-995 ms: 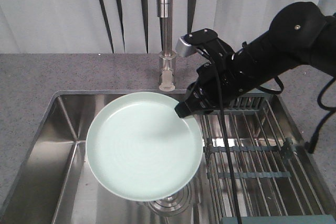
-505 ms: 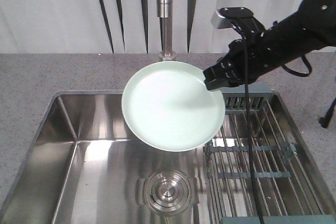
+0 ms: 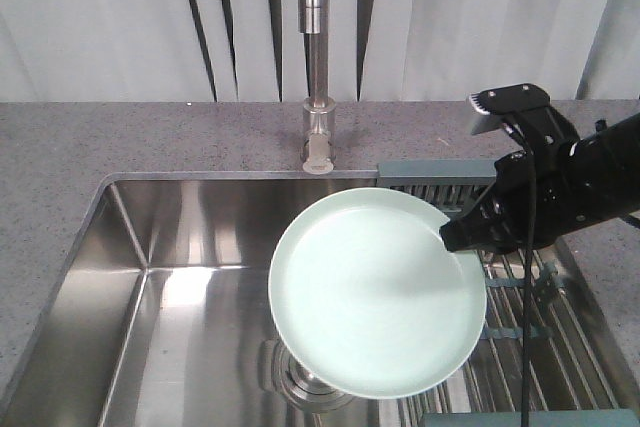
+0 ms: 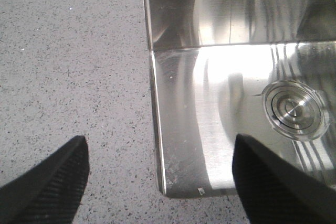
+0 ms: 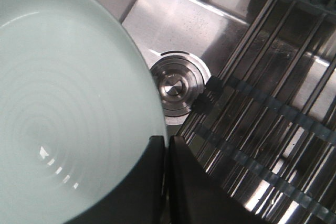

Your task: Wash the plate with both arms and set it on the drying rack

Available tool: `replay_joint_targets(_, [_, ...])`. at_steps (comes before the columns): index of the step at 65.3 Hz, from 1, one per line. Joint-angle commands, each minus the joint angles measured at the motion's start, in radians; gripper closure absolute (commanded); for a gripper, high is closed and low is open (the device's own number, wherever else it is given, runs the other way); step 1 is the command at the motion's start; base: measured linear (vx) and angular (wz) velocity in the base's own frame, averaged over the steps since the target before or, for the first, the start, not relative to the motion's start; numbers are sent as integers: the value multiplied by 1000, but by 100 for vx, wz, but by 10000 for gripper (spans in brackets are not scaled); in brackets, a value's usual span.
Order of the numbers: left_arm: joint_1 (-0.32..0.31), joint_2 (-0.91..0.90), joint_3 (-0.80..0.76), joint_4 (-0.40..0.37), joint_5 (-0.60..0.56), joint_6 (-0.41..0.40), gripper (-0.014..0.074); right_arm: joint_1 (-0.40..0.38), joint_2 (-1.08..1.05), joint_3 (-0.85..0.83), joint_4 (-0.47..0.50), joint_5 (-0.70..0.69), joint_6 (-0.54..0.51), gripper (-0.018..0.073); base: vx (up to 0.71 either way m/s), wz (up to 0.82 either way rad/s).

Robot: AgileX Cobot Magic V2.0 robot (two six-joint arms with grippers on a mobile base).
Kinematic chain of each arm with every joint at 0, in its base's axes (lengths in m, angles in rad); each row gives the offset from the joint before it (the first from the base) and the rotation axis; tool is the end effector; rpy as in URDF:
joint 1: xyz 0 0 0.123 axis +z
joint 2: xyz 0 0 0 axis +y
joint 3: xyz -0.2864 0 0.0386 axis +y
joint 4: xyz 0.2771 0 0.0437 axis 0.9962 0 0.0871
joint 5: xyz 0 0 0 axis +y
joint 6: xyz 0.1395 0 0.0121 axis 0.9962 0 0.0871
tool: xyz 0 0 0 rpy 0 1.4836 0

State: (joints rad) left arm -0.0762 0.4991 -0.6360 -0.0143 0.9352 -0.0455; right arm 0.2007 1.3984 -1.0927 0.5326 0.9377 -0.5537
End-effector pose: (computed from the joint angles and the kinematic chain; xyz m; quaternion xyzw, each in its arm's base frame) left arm 0.1410 -0.0124 0.2836 0.0125 0.9089 -0.0323 0.4155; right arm 0.3080 0.1212 0.2571 -0.2467 0.9178 0.2011 0.2376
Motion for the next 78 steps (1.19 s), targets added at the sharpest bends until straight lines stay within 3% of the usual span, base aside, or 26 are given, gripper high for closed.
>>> replay_joint_targets(1, [4, 8, -24, -3, -55, -6, 62, 37, -42, -13, 15, -45, 13, 564, 0, 0])
replay_joint_targets(15, [4, 8, -24, -3, -55, -6, 62, 146, -38, -14, 11, -93, 48, 564, 0, 0])
replay_joint_targets(34, [4, 8, -24, -3, -55, -6, 62, 229, 51, -104, 17, -113, 66, 564, 0, 0])
replay_joint_targets(64, [4, 8, -24, -3, -55, -6, 62, 224, 263, -380, 18, -91, 64, 564, 0, 0])
replay_joint_targets(78, [4, 8, -24, -3, -55, -6, 62, 162, 356, -511, 31, -48, 63, 564, 0, 0])
